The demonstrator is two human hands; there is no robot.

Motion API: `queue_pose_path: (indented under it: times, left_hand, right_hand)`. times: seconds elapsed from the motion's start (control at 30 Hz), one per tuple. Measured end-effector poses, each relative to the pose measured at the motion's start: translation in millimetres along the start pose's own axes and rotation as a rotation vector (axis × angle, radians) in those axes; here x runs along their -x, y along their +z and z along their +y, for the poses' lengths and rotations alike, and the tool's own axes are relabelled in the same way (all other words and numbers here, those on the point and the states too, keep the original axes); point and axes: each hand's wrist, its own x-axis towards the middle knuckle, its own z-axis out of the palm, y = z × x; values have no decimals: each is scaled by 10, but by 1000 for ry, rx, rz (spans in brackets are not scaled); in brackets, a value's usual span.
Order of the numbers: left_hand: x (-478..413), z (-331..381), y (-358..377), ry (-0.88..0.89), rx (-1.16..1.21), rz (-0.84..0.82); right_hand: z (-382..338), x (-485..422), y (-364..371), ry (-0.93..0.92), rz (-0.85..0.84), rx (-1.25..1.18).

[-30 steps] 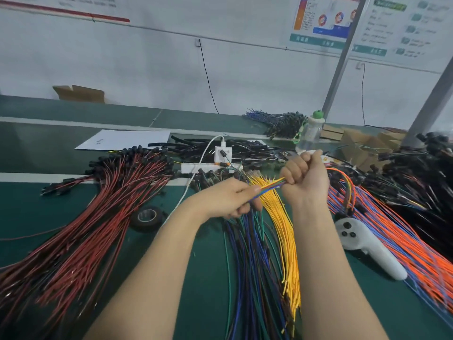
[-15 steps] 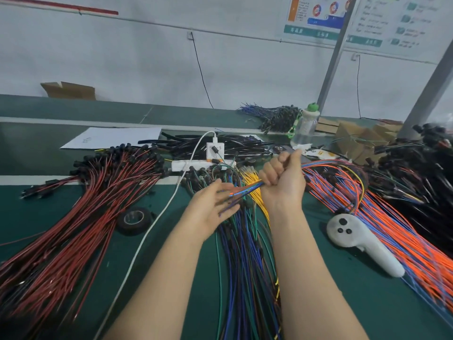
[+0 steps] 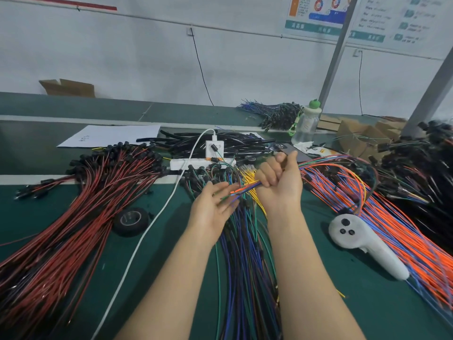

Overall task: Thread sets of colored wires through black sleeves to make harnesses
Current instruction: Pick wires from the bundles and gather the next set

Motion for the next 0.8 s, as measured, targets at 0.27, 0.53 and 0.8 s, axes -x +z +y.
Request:
queue_pose_path:
  times: [0.27, 0.53, 0.8]
  left_hand:
    - [76, 41, 183, 12, 53, -36]
    - [203, 66, 68, -113, -415, -238]
    - [178, 127, -42, 16, -503, -258]
  right_hand:
    - [138, 39, 26, -2, 99, 235]
    - [53, 26, 20, -62, 97, 168]
    - [-76, 43, -62, -63, 38, 93]
